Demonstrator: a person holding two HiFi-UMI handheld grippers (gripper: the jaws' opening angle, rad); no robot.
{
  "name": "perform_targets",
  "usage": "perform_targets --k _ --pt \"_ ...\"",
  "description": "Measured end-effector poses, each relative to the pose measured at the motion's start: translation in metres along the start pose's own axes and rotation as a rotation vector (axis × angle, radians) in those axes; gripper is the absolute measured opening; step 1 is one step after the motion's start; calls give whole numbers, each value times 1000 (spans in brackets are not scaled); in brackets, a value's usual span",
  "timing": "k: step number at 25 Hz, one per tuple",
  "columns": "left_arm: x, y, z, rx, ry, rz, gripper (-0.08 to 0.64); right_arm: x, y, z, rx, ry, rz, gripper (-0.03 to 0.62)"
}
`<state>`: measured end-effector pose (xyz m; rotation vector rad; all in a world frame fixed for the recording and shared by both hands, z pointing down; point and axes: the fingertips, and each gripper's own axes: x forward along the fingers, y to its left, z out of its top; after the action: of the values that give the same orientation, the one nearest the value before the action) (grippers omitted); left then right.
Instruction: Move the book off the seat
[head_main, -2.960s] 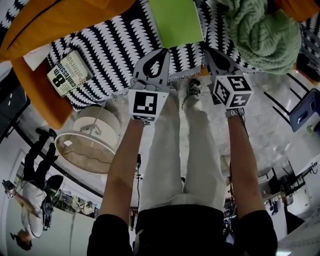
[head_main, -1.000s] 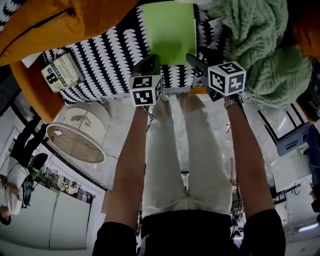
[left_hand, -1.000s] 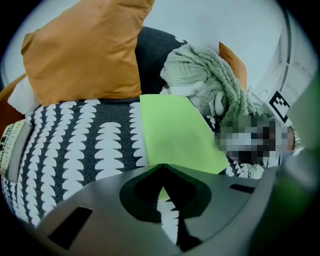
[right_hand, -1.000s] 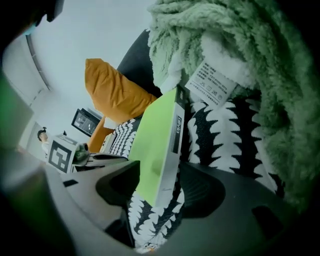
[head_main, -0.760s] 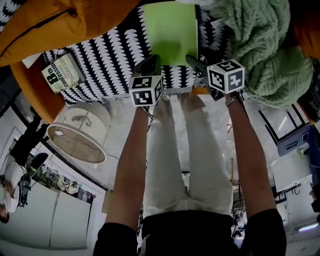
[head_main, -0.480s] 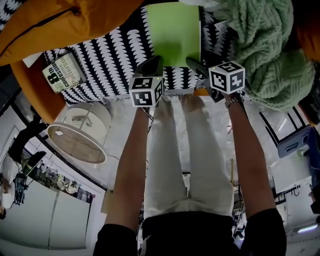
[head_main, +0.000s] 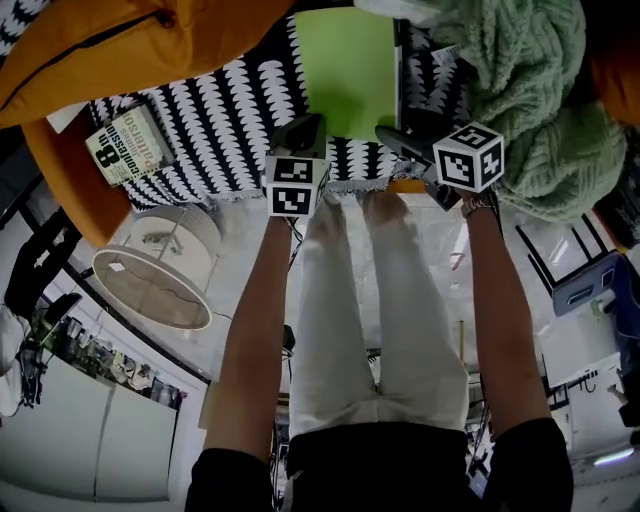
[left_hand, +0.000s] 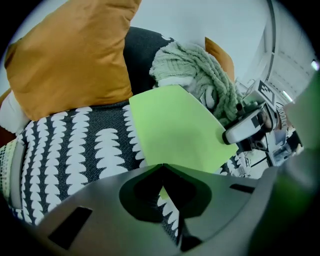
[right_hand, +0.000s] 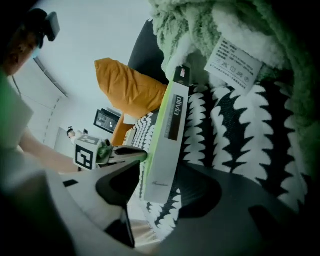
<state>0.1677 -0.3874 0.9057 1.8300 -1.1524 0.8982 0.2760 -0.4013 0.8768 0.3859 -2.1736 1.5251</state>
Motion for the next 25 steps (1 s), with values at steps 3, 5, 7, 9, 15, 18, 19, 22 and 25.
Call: perform_targets --k 3,5,7,9,15,18,19,22,25 --pt "-4 6 -4 -29 -10 14 11 16 28 -2 -1 59 121 228" --pt "-4 9 -4 -51 -13 20 11 29 40 1 -73 84 105 219" --pt "-4 11 -4 -49 -12 24 11 34 45 7 -68 63 76 222" --pt "-5 12 -3 -45 -11 15 11 33 42 9 -40 36 6 217" --pt "-15 3 3 -73 -69 -31 11 31 36 8 36 -19 -90 174" --pt "-31 -4 13 -108 -153 -64 11 30 38 8 51 -48 -91 166" --pt "-37 -6 17 -120 -177 -72 11 29 39 9 58 -57 -91 163" --pt "-56 -9 30 -154 -238 -85 11 25 44 11 60 -77 -100 157" --pt "-74 -10 40 -175 -291 -86 11 20 50 11 69 -87 -97 155"
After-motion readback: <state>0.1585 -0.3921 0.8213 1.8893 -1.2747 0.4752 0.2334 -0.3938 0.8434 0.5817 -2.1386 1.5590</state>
